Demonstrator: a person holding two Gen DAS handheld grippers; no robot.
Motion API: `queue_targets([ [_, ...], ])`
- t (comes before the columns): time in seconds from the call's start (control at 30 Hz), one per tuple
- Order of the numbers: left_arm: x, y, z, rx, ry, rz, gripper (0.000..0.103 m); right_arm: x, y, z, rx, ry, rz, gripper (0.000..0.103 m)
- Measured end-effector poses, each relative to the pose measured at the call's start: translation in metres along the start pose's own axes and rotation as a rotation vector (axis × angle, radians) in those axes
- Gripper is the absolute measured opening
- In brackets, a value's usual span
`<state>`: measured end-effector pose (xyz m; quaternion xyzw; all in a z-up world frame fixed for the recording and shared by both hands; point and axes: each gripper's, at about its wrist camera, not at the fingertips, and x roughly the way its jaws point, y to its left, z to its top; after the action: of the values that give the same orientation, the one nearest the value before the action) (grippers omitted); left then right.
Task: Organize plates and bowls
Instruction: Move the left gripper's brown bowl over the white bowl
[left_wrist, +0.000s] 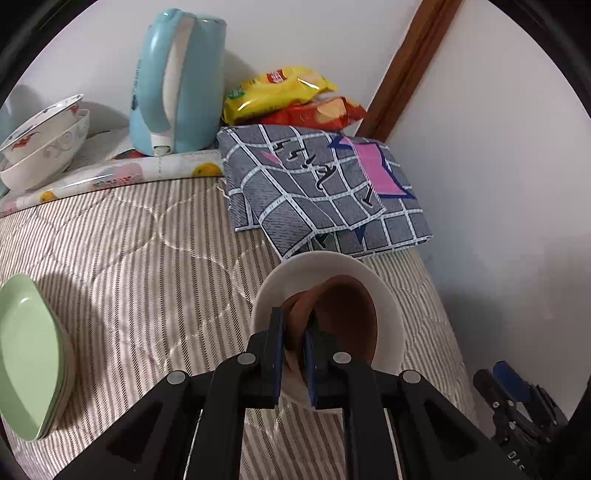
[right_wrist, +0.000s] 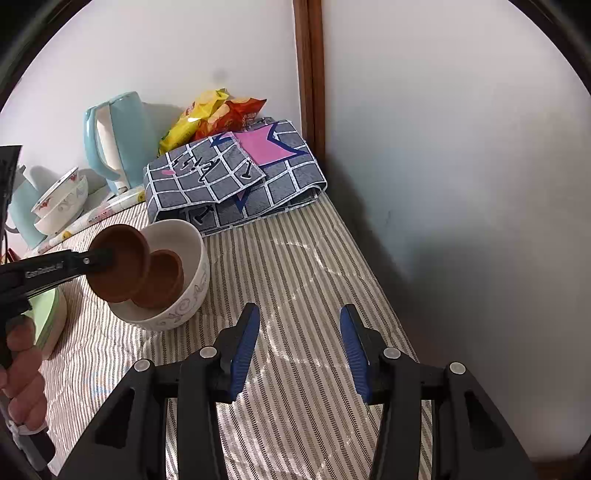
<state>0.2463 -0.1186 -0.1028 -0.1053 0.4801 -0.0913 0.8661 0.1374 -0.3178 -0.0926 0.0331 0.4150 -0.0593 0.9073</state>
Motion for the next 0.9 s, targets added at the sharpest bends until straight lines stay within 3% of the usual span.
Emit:
queue_targets([
  [0.33, 0.021, -0.002, -0.001, -0.001, 0.041, 0.008, 0.01, 0.011, -0.003, -0.001, -0.001, 0.015, -0.002, 0.045],
  [0.9, 0.033, -0.002, 0.002, -0.024, 0.067, -0.062, 0.011, 0.016, 0.0, -0.001, -0.005, 0.028, -0.008, 0.045],
])
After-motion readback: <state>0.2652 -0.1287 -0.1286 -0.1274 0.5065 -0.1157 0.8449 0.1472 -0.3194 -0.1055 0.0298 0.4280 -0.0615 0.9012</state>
